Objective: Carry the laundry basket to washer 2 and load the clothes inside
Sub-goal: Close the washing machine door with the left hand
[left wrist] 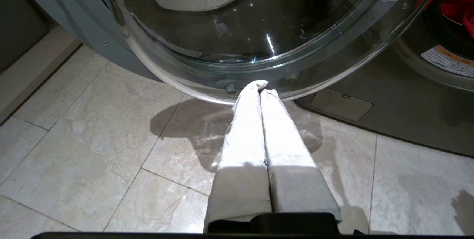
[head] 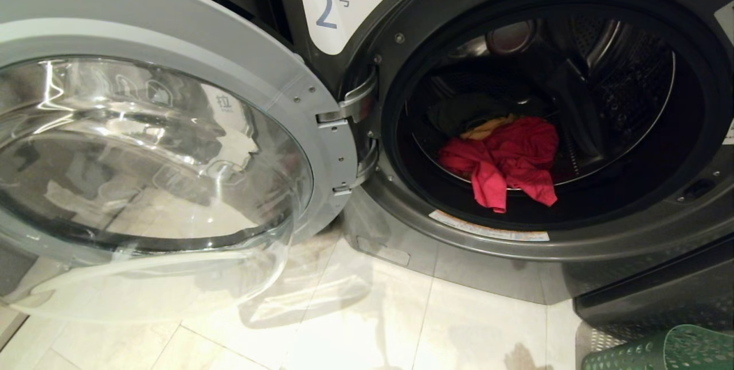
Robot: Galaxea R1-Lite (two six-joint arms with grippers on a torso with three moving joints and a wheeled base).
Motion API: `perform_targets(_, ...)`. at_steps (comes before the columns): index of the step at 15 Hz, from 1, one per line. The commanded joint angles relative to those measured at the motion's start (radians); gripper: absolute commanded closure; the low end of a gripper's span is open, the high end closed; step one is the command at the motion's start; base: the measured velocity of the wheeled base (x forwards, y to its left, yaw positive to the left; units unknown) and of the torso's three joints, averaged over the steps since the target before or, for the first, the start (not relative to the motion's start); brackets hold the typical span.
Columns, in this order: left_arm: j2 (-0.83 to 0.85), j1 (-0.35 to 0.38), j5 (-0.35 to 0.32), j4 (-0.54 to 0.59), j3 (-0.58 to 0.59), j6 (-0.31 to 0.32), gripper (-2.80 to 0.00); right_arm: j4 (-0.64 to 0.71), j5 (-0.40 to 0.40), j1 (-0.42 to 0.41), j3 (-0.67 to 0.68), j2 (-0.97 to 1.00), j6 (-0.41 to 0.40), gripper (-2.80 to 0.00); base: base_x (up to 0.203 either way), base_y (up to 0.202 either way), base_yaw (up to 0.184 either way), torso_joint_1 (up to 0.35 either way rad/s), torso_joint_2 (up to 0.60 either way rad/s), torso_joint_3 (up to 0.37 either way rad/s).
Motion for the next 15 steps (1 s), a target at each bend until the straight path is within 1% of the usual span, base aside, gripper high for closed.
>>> perform_targets(1,0.002,0.000,0.000,-0.001,0.040,-0.001,0.00,0.007,-0.005,-0.006,0.001,-0.063,0.023,0.00,0.000,0.000,0.000,0.000,0.00,0.000)
perform_targets(2,0.002,0.000,0.000,-0.001,0.040,-0.001,0.00,0.007,-0.007,-0.006,0.001,-0.063,0.049,0.00,0.000,0.000,0.000,0.000,0.00,0.000)
perform_targets(15,0.002,0.000,0.000,-0.001,0.040,0.001,0.00,0.009,-0.030,-0.006,0.001,-0.063,0.087,0.00,0.000,0.000,0.000,0.000,0.00,0.000)
